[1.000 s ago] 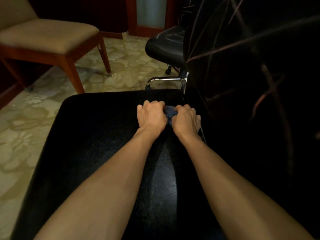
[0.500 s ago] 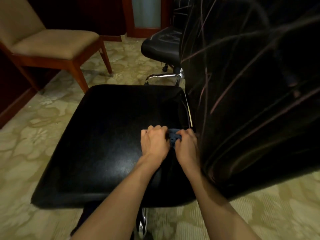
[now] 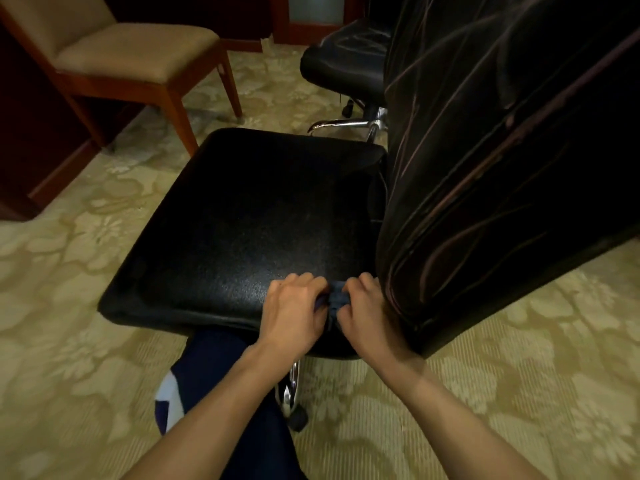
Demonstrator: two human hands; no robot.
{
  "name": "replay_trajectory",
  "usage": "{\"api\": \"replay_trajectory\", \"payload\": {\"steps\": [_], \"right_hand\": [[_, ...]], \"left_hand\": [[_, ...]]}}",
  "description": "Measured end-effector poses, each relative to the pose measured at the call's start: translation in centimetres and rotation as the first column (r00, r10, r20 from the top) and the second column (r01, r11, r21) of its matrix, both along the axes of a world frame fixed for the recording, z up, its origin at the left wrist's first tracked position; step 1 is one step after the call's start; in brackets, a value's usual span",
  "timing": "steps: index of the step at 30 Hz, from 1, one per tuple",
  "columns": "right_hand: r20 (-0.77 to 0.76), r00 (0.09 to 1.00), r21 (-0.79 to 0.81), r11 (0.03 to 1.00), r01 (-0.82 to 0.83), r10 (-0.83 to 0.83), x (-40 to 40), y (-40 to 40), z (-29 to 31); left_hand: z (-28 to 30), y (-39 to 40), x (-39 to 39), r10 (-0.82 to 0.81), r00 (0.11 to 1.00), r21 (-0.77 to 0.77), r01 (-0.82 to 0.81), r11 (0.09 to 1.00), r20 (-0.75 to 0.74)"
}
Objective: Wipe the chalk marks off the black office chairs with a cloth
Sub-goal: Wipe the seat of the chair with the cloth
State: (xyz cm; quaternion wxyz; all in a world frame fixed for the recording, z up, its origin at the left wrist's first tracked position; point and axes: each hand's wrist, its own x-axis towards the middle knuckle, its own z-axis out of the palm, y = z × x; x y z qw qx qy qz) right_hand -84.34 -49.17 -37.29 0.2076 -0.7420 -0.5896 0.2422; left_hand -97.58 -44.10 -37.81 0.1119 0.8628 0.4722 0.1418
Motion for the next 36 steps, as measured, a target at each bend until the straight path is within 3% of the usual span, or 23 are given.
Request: {"api": "replay_trajectory", "payload": {"steps": [2,6,11,17,23,29,36], "right_hand": [[0.150,0.987,0.046,0.997,-0.059,0.051,-0.2,-1.2,0.3],[0.262,0.961,0.146,0.981,-0.126,0.084,-0.3,-3.1,-1.1],[0.269,0.963,0.222,0.972,-0.082,0.020,0.0,-5.4,-2.6],[0.184,0.966,0.344,0.933,0.111,-0.183,0.3,-7.7,-4.1],[0.241,0.917,0.249,0.933,0.259,-0.318,1.6,-6.5,-3.5],[0.251,0.884,0.202,0.914,0.352,-0.395,2.3,-5.7,-3.1],[0.368,0.874,0.193,0.946,0.261,-0.317,4.8,-2.9,-2.6]], "left_hand": [[-0.5,-1.4,-0.9,-0.020,1.000,-0.018,0.020,1.000,0.007],[-1.3,-4.2,-1.5,-0.011,0.999,-0.022,0.011,1.000,0.034],[-2.4,-6.9,-0.5,-0.033,0.994,0.051,0.027,0.998,0.106],[-3.5,-7.9,0.8,-0.114,0.981,0.087,0.102,0.991,0.155],[-0.7,-4.1,4.0,-0.228,0.971,0.114,0.219,0.969,0.071],[-1.1,-1.5,5.4,-0.431,0.900,0.136,0.420,0.897,0.065],[-0.5,1.2,7.5,-0.429,0.902,0.117,0.422,0.899,0.050]]}}
